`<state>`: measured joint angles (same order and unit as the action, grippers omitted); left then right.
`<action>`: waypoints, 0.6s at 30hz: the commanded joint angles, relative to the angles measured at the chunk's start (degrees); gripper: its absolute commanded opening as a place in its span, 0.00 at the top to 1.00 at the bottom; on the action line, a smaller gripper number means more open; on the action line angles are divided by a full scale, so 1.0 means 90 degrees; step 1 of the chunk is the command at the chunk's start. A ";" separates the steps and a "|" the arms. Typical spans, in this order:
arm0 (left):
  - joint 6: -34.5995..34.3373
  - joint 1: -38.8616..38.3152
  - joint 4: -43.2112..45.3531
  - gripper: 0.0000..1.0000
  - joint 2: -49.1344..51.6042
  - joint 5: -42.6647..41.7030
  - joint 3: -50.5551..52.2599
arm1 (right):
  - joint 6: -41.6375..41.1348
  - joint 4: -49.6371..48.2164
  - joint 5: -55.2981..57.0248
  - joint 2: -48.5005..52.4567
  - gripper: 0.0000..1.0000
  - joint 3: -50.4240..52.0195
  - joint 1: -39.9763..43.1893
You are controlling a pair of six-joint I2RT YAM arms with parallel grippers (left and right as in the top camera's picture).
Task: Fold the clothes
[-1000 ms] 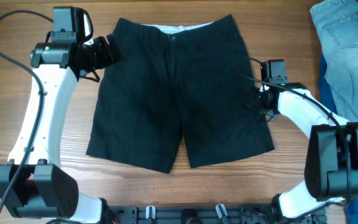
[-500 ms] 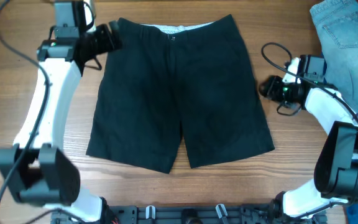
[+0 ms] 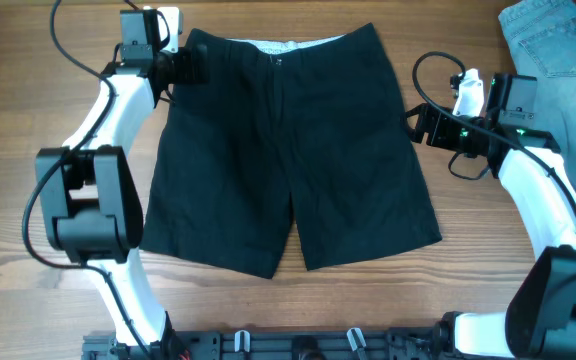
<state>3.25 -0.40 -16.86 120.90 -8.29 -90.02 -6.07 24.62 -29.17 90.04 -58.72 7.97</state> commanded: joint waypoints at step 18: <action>0.0257 0.0039 -0.1688 0.31 0.0967 0.0141 -0.0415 | 0.0170 -0.0053 -0.0170 -0.0155 0.13 -0.0131 -0.0015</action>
<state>5.19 -0.36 -30.74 126.89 -6.85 -92.92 -5.69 24.40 -29.17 89.71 -58.74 7.97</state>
